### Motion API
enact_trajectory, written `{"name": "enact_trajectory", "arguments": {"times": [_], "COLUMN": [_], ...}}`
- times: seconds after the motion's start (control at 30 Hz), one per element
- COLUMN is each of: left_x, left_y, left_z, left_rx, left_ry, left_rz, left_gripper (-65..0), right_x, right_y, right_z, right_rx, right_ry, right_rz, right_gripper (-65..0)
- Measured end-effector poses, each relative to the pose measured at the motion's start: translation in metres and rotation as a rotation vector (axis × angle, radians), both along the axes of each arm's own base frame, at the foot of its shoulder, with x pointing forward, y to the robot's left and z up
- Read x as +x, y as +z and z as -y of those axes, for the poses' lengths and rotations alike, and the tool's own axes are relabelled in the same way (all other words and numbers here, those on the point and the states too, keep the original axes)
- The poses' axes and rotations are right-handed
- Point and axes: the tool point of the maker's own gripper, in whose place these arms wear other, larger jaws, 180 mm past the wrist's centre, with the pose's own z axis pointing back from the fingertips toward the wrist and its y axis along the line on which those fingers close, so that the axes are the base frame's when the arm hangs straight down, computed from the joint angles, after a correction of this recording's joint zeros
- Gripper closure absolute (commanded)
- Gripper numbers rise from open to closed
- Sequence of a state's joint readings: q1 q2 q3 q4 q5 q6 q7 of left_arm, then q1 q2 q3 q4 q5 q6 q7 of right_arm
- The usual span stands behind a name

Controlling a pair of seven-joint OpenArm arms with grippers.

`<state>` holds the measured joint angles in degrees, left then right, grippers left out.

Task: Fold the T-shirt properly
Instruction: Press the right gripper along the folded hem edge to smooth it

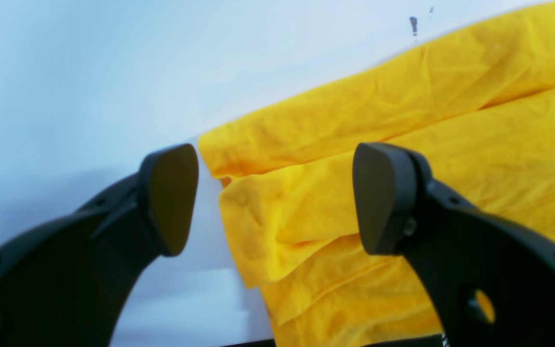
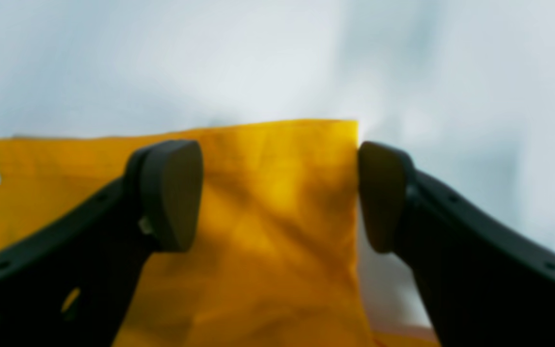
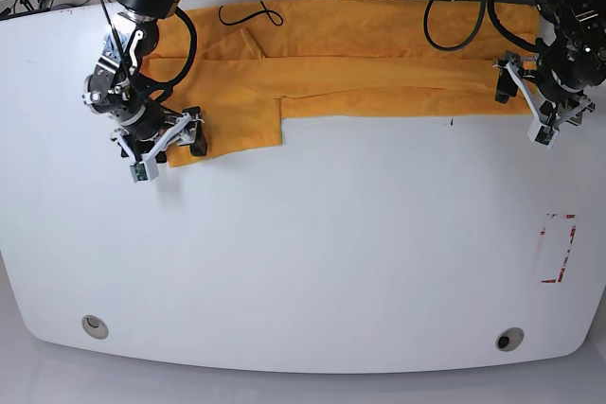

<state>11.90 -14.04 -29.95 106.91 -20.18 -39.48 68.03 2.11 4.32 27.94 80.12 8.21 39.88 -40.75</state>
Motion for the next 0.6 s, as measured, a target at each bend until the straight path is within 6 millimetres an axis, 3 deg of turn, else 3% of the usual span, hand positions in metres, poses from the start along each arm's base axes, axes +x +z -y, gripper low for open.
{"name": "enact_trajectory", "arguments": {"times": [0.33,0.43,0.6], "left_x": [-0.0002,-0.0002,0.0000], "left_y": [-0.0003,-0.0003,-0.0002], "left_z": [-0.0001,-0.0001,0.0001], "left_rx": [0.000,0.000,-0.001], "left_ry": [0.000,0.000,0.000], "left_rz": [-0.001,-0.001,0.000], "left_gripper": [-45.7,-45.7,-45.7], "right_x": [0.0019,0.0019,0.0015], "right_y": [0.0007,0.0009,-0.0002], "right_z": [-0.0141,-0.0141,-0.0129], "right_rx": [0.018,0.019,0.015], "right_ry": [0.031,0.031,0.030], "right_rz": [0.010,0.011,0.002], "right_gripper": [-44.2,-36.6,-14.9]}}
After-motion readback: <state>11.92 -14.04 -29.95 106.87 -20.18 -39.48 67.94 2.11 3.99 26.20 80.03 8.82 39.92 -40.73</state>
